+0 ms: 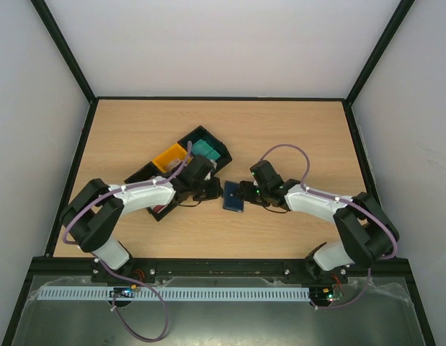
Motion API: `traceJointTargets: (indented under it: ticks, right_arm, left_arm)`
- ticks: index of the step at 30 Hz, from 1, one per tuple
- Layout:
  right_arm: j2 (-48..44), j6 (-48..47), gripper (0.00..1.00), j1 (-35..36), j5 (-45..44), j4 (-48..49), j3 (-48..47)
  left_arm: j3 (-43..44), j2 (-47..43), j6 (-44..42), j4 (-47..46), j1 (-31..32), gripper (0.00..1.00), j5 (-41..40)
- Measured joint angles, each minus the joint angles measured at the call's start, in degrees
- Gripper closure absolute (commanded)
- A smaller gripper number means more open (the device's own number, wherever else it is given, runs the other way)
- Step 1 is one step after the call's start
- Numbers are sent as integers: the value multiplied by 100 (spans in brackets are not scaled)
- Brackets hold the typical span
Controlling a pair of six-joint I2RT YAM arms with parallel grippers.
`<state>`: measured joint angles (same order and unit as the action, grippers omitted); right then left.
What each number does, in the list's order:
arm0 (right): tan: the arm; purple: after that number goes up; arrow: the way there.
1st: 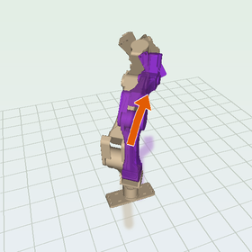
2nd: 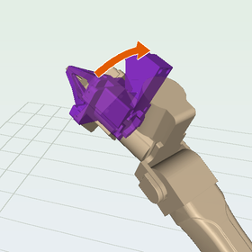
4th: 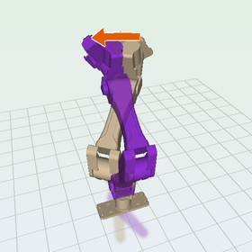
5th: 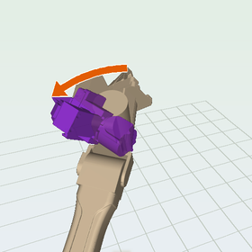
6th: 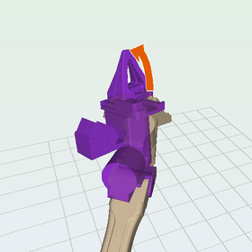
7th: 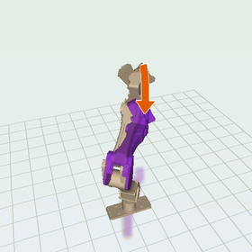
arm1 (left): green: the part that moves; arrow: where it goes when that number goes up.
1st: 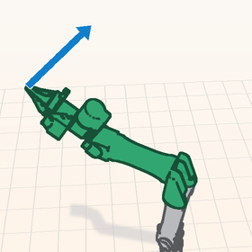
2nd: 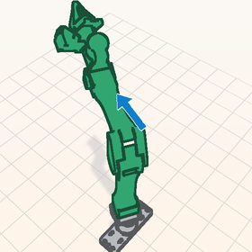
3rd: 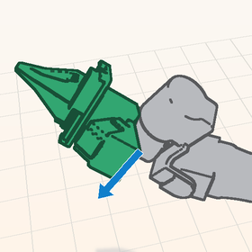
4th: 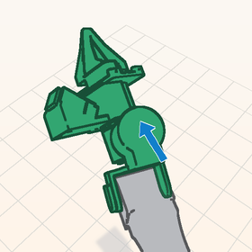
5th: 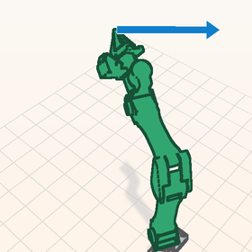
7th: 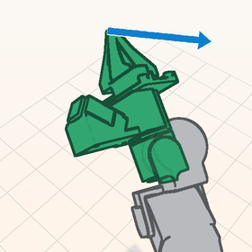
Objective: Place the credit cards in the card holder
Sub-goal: Open the card holder at the center of the board.
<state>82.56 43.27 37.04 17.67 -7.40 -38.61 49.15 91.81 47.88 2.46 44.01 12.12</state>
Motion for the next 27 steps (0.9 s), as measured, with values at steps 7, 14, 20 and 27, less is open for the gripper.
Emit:
traceJointTargets:
  ticks: [7,14,20,27]
  right_arm:
    - [-50,-136,20,157,-118,-153,-66]
    - [-50,-284,16,308,15,-166,-136]
    - [9,-435,15,315,234,-168,-144]
    - [114,-555,21,345,105,-431,-181]
  left_arm:
    - [68,0,-4,-4,20,97,96]
    - [76,0,-4,-4,39,98,184]
    - [96,0,-4,-2,46,98,247]
    - [122,-11,-9,-2,52,98,249]
